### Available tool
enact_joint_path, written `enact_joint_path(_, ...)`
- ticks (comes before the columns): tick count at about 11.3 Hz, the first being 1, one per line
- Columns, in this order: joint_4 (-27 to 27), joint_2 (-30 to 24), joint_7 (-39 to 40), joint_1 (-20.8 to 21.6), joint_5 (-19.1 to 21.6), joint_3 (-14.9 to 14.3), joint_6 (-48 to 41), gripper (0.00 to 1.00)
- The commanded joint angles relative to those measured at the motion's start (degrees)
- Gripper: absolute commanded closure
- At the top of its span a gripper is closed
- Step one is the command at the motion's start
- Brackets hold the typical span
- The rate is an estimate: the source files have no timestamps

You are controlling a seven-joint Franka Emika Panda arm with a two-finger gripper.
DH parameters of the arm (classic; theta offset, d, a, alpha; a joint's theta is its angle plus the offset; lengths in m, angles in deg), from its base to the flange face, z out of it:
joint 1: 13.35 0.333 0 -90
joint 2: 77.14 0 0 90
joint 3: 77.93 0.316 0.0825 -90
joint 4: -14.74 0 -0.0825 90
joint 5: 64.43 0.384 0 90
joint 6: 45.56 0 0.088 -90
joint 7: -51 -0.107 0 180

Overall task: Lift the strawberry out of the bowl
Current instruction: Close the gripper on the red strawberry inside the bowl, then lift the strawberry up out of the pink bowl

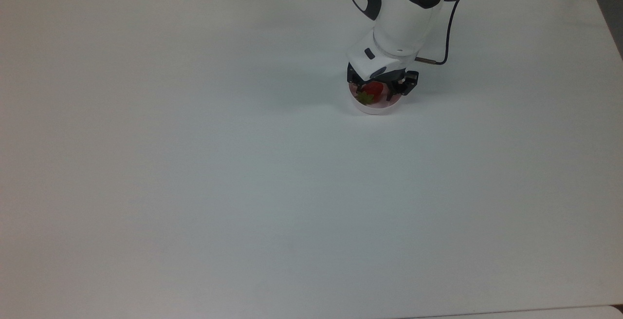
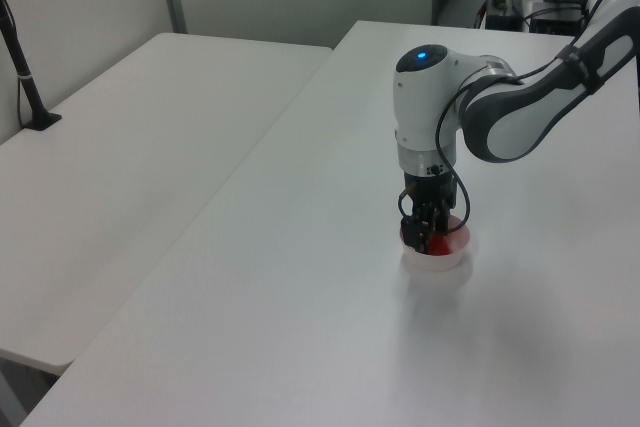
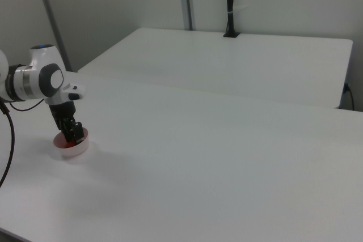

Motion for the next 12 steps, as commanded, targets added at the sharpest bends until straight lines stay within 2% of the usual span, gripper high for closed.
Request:
enact_joint_path(1,0.8,0.0,-1.1,-0.1,0.0,-0.2,1.9,0.53)
enact_joint_path(2,0.7,-0.4,-0.9,-0.1,0.0,-0.2,1.5,0.59)
enact_joint_path(4,0.4,-2.3,-0.7,-0.1,-0.1,-0.1,-0.2,0.61)
enact_joint_path(6,-0.6,-4.0,-0.2,-0.1,-0.1,-0.1,-3.1,0.61)
enact_joint_path(8,-3.9,-4.0,2.7,-0.1,0.0,-0.3,-7.4,0.61)
enact_joint_path(10,-8.0,-3.9,9.8,-2.9,0.0,-0.9,-12.0,0.61)
enact_joint_path(12,-8.7,-3.1,19.4,-6.9,-1.0,-1.2,-11.3,0.61)
